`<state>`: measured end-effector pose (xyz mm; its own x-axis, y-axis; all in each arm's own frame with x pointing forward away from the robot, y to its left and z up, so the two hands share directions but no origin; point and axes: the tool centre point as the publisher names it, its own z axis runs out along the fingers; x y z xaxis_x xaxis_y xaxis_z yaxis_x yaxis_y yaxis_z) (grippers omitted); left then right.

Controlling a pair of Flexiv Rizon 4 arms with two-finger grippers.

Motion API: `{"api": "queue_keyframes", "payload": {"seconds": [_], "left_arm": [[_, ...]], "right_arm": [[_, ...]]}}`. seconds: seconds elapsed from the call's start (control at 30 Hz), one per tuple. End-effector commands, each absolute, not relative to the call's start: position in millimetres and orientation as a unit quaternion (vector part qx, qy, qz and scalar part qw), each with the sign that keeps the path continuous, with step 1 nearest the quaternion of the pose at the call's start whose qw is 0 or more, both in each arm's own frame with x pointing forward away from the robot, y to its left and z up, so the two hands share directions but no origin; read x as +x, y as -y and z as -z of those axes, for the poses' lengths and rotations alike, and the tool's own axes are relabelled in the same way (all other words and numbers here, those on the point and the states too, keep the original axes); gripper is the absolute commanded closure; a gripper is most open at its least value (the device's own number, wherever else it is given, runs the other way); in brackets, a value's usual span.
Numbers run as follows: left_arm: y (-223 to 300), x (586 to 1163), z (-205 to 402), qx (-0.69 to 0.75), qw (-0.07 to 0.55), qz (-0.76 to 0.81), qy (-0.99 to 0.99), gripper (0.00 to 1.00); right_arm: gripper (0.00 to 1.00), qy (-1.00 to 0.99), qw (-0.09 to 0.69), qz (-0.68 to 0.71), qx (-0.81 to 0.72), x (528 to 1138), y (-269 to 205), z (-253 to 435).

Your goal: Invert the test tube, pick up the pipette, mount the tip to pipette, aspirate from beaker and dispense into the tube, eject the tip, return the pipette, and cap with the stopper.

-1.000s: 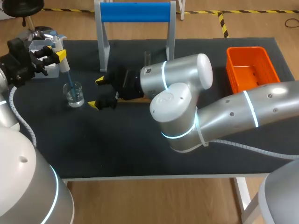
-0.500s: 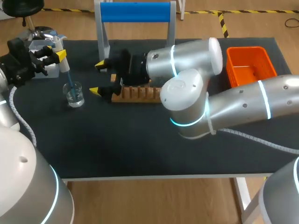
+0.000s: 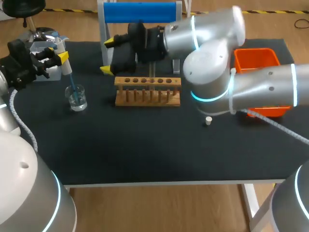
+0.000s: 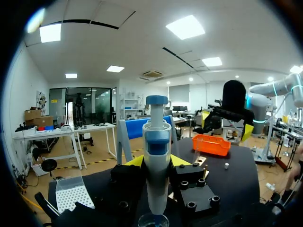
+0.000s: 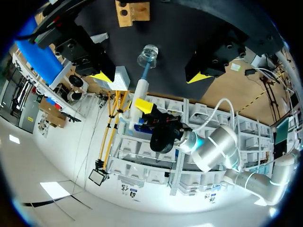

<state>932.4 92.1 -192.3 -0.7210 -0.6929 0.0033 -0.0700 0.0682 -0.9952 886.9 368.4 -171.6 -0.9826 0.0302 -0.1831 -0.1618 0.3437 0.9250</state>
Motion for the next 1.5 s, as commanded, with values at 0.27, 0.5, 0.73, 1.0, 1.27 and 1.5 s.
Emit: {"api": "queue_keyframes", "payload": {"seconds": [0.27, 0.5, 0.73, 1.0, 1.27, 1.5], "left_arm": [[-91, 933, 193, -0.278, 0.251, 0.624, -0.686, 1.0], [-91, 933, 193, -0.278, 0.251, 0.624, -0.686, 1.0], [-91, 933, 193, -0.278, 0.251, 0.624, -0.686, 1.0], [-91, 933, 193, -0.278, 0.251, 0.624, -0.686, 1.0], [-91, 933, 193, -0.278, 0.251, 0.624, -0.686, 1.0], [-91, 933, 193, -0.278, 0.251, 0.624, -0.686, 1.0]], "right_arm": [[0.0, -0.815, -0.093, -0.544, -0.178, 903, -360, 131], [0.76, -0.807, -0.114, -0.546, -0.195, 909, -377, 116], [1.0, -0.796, -0.126, -0.559, -0.193, 919, -395, 105], [1.0, -0.766, -0.157, -0.594, -0.191, 924, -414, 92], [1.0, -0.739, -0.18, -0.621, -0.19, 925, -435, 84], [1.0, -0.727, -0.189, -0.631, -0.193, 918, -449, 83]]}}
